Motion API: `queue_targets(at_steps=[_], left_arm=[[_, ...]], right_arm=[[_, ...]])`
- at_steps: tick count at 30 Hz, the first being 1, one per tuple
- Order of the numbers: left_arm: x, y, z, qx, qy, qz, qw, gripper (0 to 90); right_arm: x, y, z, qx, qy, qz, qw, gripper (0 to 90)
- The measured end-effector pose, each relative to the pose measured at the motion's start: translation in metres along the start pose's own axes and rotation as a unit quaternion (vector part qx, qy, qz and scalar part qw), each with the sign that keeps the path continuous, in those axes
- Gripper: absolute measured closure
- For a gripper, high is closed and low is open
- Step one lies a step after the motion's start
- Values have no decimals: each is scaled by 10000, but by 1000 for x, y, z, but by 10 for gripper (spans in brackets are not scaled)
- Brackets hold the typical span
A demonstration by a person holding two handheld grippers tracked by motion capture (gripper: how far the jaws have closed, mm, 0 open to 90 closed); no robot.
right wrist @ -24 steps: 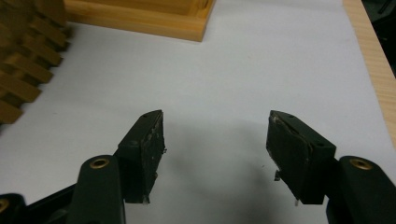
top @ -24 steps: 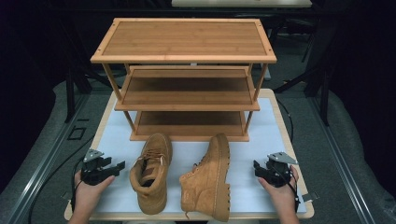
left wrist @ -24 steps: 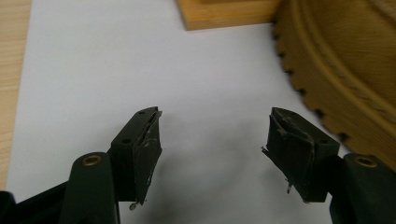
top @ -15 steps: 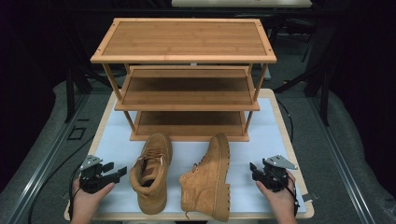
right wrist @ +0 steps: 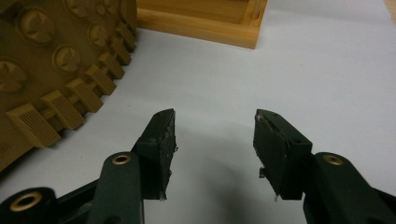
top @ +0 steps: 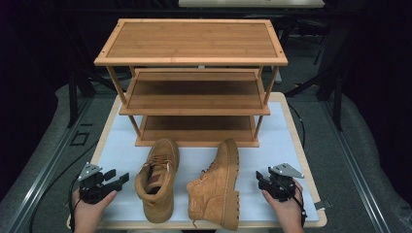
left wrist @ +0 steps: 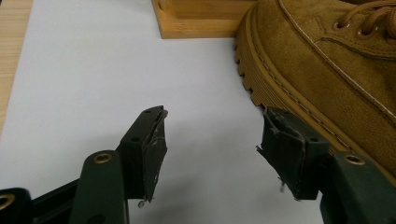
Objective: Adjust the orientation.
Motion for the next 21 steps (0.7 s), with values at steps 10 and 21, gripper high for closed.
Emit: queue_targets(at_steps=[10, 21], left_arm=[[18, 14, -10, -242, -28, -166, 9996, 496], [58, 53, -50, -738, 285, -104, 9968, 529]], right_arm=[[2, 5, -4, 8, 103, 212, 9997, 505], [3, 5, -4, 95, 168, 335, 9993, 505]])
Point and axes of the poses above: each handheld gripper's, and its own axes: z roughly forward along the jaws, x roughly out of its top, y roughly to its right, the point moved 7 cm from there along z, roughly forward along the jaws, and after that the axes turned 4 degrees about z, right-handed, at the moved point
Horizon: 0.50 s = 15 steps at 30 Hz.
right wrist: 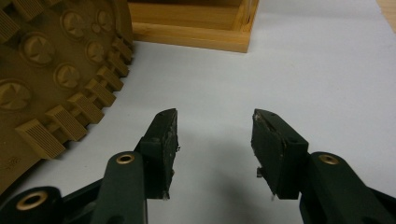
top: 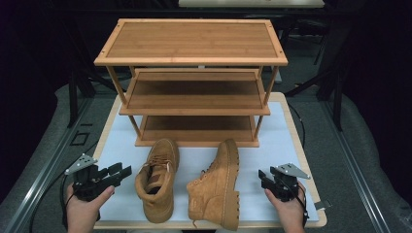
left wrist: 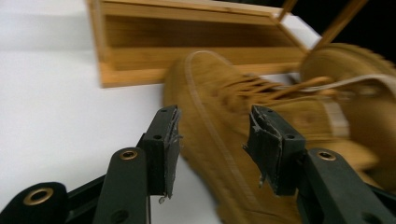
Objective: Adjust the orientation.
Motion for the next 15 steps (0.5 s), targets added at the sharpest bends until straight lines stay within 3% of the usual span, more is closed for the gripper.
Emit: queue_targets(at_steps=[1, 4, 6, 10, 13, 15], left_arm=[[4, 9, -3, -121, 27, 51, 9999, 529], [9, 21, -5, -242, 89, 121, 9996, 522], [11, 26, -7, -215, 144, 181, 9995, 520], [13, 32, -10, -426, 211, 121, 9988, 514], [7, 39, -4, -378, 22, 278, 9989, 519], [1, 40, 3, -411, -142, 193, 9989, 585]], right_arm=[[0, 0, 0, 5, 1, 18, 10000, 505], [-1, 2, 0, -6, -7, 45, 10000, 504], [-2, 3, -1, -31, -69, 58, 10000, 504], [-2, 5, -1, -39, -67, 94, 9999, 502], [-2, 6, -1, -25, -35, 139, 9999, 500], [-2, 6, 0, -24, -38, 143, 9999, 499]])
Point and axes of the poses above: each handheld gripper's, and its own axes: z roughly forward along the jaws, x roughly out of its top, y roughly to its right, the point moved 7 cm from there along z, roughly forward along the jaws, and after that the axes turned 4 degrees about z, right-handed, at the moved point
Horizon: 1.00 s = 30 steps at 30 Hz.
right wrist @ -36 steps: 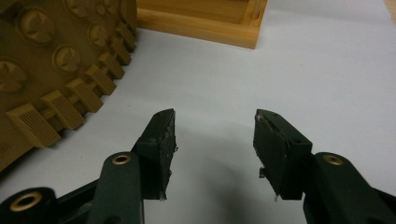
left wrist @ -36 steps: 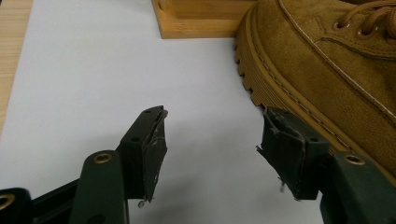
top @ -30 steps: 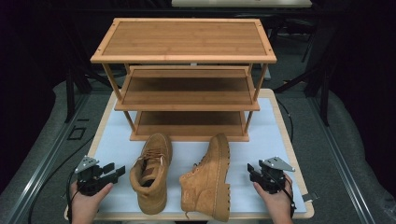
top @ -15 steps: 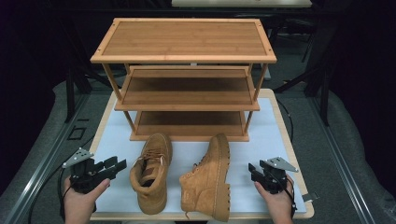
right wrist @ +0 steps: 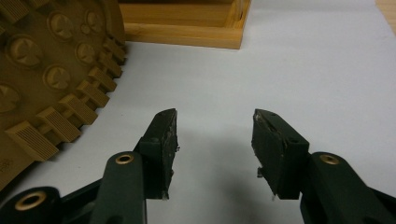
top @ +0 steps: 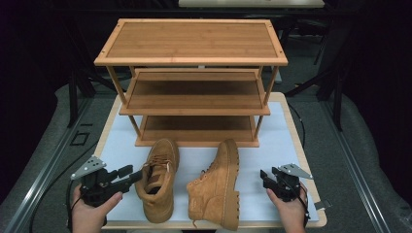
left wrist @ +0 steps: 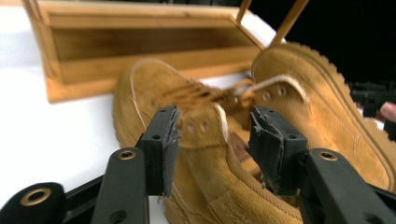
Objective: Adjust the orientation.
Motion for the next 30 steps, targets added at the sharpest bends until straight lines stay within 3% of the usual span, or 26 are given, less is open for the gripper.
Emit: queue_targets(at_steps=[2, 4, 7, 11, 13, 15, 16, 18, 19, 20, 22, 23, 24, 25, 26, 27, 28, 30], left_arm=[[-3, -1, 4, -113, 14, -184, 9998, 660], [-3, -1, 4, -101, 15, -222, 9997, 706], [1, 0, 2, 15, -177, -31, 9998, 792], [5, -6, -1, 250, -326, 164, 9990, 827], [11, -20, -3, 302, -500, 235, 9980, 830], [14, -25, -3, 300, -558, 255, 9977, 831], [18, -33, -3, 300, -754, 348, 9961, 831], [20, -36, -2, 353, -821, 388, 9952, 831], [24, -40, -1, 371, -1069, 497, 9923, 830], [24, -40, -1, 371, -1069, 497, 9923, 829], [27, -40, 0, 335, -1404, 547, 9880, 817], [31, -39, 2, 365, -1701, 617, 9828, 808], [33, -38, 3, 358, -1886, 656, 9792, 790], [33, -38, 3, 358, -1886, 656, 9792, 769], [36, -38, 3, 391, -2091, 694, 9746, 747], [40, -36, 4, 417, -2496, 771, 9644, 726], [40, -36, 4, 417, -2496, 771, 9644, 717], [42, -35, 7, 464, -2839, 815, 9542, 700]], right_arm=[[0, 0, 0, -4, -8, 2, 10000, 496], [0, -1, 0, -8, 36, 1, 10000, 495], [0, -1, 0, -3, 42, -2, 10000, 495], [-1, 0, 0, -34, 11, 13, 10000, 497], [0, 1, 0, -22, 54, 42, 10000, 497], [0, 2, -1, -5, 53, 66, 10000, 497], [0, 3, -1, -13, 22, 92, 10000, 497], [0, 3, -1, -23, 8, 106, 9999, 497], [0, 3, -1, -13, 17, 119, 9999, 497], [0, 3, 0, -10, 11, 118, 9999, 497], [-1, 2, 1, 13, 24, 115, 9999, 497], [-1, 1, 1, 19, 8, 107, 9999, 497], [-2, 1, 2, 32, -12, 96, 9999, 497], [-2, 1, 3, 34, 17, 98, 9999, 497], [-2, 0, 3, 38, 8, 98, 9999, 497], [-3, 1, 3, 20, -63, 92, 9999, 497], [-3, 1, 3, 24, -78, 101, 9999, 497], [-3, 1, 3, 28, -78, 99, 9999, 497]])
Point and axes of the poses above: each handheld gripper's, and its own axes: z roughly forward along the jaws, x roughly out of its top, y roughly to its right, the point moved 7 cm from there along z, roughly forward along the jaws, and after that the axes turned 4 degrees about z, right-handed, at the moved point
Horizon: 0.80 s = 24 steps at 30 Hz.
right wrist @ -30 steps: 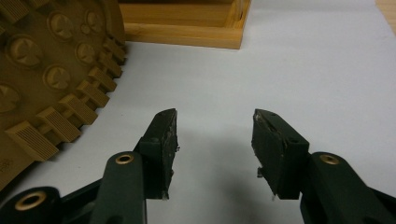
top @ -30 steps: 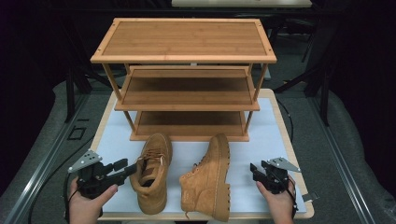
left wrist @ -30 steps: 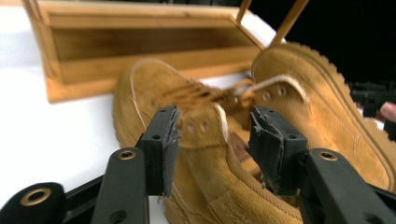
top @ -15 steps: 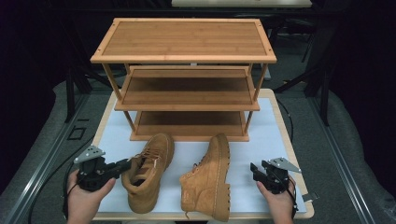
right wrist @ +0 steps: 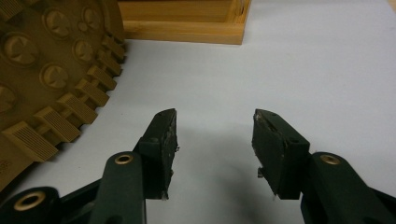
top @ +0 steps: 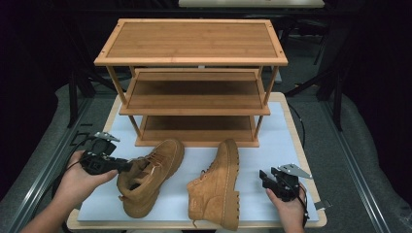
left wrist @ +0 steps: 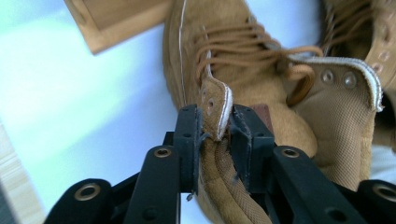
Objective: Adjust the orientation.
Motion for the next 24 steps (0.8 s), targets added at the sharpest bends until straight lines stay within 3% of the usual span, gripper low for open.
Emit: queue_targets(at_steps=[1, 2, 3, 6, 7, 8, 9, 10, 11, 14, 20, 24], left_arm=[[2, 0, 2, 11, -343, -24, 9994, 699], [3, -1, 3, 20, -509, -66, 9987, 694], [3, -1, 3, 20, -509, -66, 9987, 686], [5, -2, 8, -22, -925, -270, 9953, 680], [6, -2, 12, -52, -1128, -365, 9929, 666], [6, -2, 12, -52, -1128, -365, 9929, 663], [6, -2, 14, -77, -1263, -423, 9911, 663], [4, -1, 18, -80, -1494, -537, 9873, 664], [3, -1, 20, -52, -1576, -587, 9857, 665], [2, -2, 24, 22, -1743, -635, 9826, 675], [1, -1, 32, -58, -1833, -742, 9802, 713], [1, 0, 34, -1, -1918, -685, 9790, 741]], right_arm=[[0, 0, 0, -6, -5, 8, 10000, 496], [-1, 0, 0, -8, -16, 24, 10000, 496], [-1, 0, 0, -8, -16, 24, 10000, 496], [-1, 0, 1, 20, -51, 22, 10000, 495], [-2, 0, 2, 23, -55, 21, 10000, 494], [-2, 0, 2, 20, -63, 14, 10000, 493], [-2, 0, 2, 20, -63, 14, 10000, 493], [-2, 0, 2, 32, -70, 17, 10000, 489], [-2, 0, 2, 42, -58, 29, 10000, 488], [-2, -1, 3, 74, -51, 23, 10000, 488], [-3, -1, 3, 95, -112, 38, 9999, 488], [-3, -3, 5, 137, -56, 30, 9999, 489]])
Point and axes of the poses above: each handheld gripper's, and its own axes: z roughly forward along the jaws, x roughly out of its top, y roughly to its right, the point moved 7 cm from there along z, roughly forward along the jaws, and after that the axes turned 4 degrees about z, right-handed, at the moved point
